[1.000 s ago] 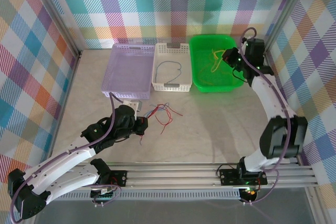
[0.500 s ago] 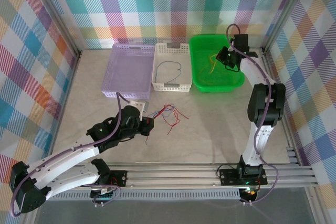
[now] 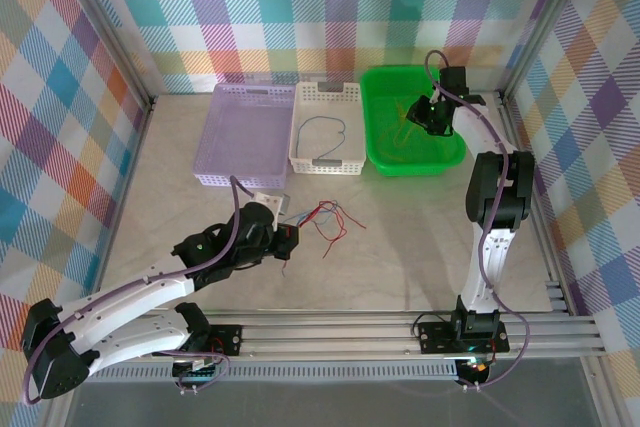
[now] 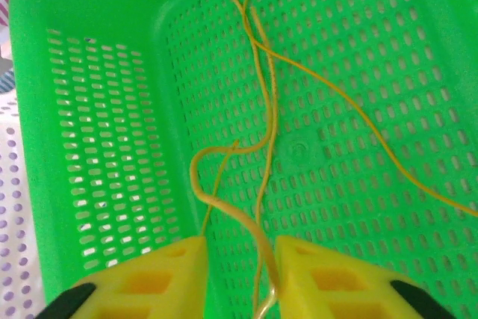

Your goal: Untangle the cables

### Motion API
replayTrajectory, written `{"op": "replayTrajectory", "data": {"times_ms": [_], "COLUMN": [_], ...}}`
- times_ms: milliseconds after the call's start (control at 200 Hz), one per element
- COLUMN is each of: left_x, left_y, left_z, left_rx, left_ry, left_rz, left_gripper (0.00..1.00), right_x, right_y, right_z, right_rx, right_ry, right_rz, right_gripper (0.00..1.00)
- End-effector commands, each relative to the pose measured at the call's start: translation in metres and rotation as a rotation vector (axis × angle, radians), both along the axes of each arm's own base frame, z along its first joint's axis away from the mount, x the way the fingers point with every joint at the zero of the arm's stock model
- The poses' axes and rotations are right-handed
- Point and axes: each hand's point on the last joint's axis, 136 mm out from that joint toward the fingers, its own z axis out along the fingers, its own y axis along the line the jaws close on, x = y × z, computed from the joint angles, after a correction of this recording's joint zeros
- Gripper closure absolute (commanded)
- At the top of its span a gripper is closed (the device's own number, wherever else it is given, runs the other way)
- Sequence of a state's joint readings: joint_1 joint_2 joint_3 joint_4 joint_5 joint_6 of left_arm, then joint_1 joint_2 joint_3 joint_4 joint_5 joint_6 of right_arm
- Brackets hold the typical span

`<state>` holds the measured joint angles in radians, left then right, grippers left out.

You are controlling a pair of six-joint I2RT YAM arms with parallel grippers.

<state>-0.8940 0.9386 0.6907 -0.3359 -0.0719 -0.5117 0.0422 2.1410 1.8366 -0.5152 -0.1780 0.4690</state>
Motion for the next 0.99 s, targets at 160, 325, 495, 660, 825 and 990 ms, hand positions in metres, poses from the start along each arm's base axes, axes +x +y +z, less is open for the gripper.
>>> {"op": "replayTrajectory", "data": {"times_ms": [160,325,495,660,825,990], "left_x": [0.001,0.0,0.0,0.004,0.01,0.017], "left_y": [-0.009,-0.01,-0.01,-0.016,-0.018,-0.022], "left_z": [0.004,0.006,0.007,0.009,0.011,0.017], "left_rx": [-0.027,-0.028,-0.036,-0.088,-0.17,-0.271], "left_ry": [-0.014,-0.017,-0.019,-0.021,-0.018,-0.024], "left_rz": [-0.001,-0.005,-0.003,0.019,0.081,0.129], "left_gripper": [1.0,1.0,1.0,1.0,1.0,1.0], "right_x": [-0.003,-0.012,-0.026,-0.058,-0.129,-0.232], "right_y": [0.002,-0.011,-0.018,0.017,0.103,0.18], "right_z": [0.056,0.073,0.098,0.131,0.15,0.152], "right_rx": [0.031,-0.04,-0.126,-0.044,0.295,0.501], "right_ry": [-0.069,-0.082,-0.129,-0.21,-0.258,-0.297], "right_rz": [-0.002,-0.051,-0.082,-0.005,0.286,0.62], "right_gripper": [0.61,0.54,0.47,0.45,0.44,0.43]}}
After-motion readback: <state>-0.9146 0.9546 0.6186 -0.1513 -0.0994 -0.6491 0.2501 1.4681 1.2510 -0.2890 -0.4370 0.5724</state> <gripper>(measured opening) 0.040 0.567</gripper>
